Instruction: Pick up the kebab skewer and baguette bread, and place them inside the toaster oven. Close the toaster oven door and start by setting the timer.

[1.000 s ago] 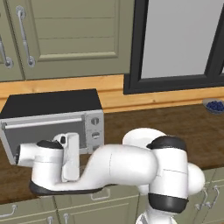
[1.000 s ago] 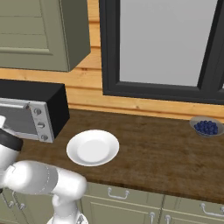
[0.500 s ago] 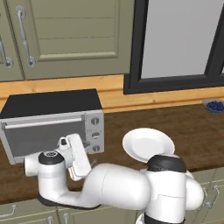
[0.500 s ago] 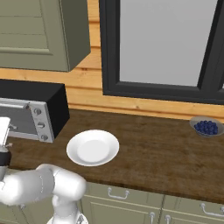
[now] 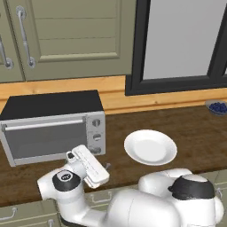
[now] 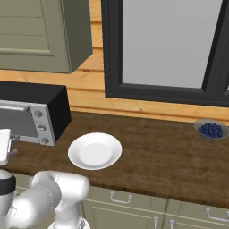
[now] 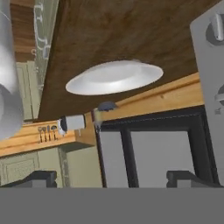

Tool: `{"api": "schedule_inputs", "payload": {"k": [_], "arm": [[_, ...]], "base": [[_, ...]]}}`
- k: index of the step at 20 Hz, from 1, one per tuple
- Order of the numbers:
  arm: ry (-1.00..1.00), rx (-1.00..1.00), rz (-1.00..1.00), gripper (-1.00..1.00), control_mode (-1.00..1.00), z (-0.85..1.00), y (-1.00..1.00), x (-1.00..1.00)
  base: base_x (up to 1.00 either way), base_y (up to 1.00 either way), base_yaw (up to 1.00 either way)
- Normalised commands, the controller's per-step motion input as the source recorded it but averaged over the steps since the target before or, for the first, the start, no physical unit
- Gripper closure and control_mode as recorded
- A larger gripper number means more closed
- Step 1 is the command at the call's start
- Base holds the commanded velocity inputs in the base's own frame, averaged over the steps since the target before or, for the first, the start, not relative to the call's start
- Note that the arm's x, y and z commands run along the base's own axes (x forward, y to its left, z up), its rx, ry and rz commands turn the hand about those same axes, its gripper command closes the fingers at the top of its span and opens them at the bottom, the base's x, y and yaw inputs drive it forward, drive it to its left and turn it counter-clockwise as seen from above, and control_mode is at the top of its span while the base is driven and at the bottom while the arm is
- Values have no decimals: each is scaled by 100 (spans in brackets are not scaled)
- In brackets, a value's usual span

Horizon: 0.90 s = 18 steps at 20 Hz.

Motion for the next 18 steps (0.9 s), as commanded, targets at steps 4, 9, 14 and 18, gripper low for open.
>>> {"api": "schedule_inputs", "payload": {"k": [4, 9, 14, 18], "arm": [[0, 19, 19, -100, -100, 0, -33, -3], [5, 11, 2, -100, -100, 0, -37, -3], [2, 0, 9, -100, -100, 0, -16, 5], [1, 0, 23, -100, -100, -3, -6, 1]], "base": [[0, 0, 0], [0, 0, 0], [0, 0, 0], [0, 0, 0]]}}
